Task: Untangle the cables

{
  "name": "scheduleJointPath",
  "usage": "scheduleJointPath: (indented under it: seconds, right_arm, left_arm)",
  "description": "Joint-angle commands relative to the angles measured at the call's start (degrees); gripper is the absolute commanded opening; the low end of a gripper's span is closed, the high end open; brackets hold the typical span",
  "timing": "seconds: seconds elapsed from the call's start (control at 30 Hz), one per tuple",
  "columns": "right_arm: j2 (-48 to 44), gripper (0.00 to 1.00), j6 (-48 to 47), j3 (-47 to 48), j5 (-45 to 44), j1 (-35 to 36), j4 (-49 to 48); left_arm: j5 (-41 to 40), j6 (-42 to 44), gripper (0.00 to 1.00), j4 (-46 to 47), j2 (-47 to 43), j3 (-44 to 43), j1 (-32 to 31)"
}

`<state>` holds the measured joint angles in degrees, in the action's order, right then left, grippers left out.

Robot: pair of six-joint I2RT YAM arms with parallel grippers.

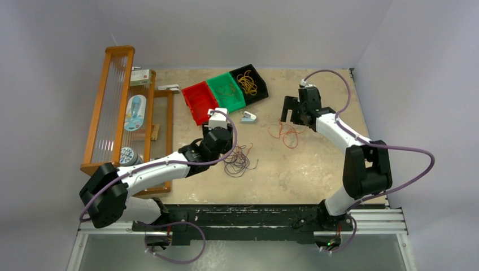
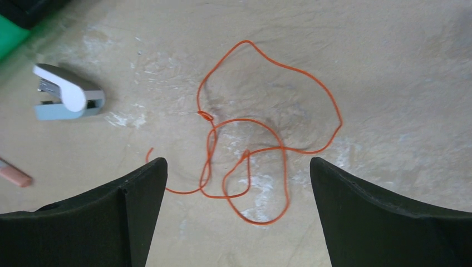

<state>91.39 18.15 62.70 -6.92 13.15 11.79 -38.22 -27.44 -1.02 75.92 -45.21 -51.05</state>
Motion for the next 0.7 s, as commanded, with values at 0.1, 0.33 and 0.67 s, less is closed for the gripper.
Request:
scheduleJointPath:
  seconds: [0.1, 0.33, 0.67]
  right_arm:
    - [1.00, 0.99, 19.04, 0.08, -7.36, 3.95, 1.18]
    - [5.14, 0.99, 20.57, 1.25, -13.76, 4.61, 4.93]
    - [12.39, 0.99, 15.50, 3.56, -12.10, 4.74, 5.05]
  left_arm:
    - [-0.98, 0.28, 0.56, 1.46, -0.06, -0.76, 0.17]
    - [-1.16, 0.37, 0.56, 1.24, -0.53, -0.49, 0.22]
    - [-1.16, 0.37, 0.56, 1.47, -0.44, -0.58, 0.20]
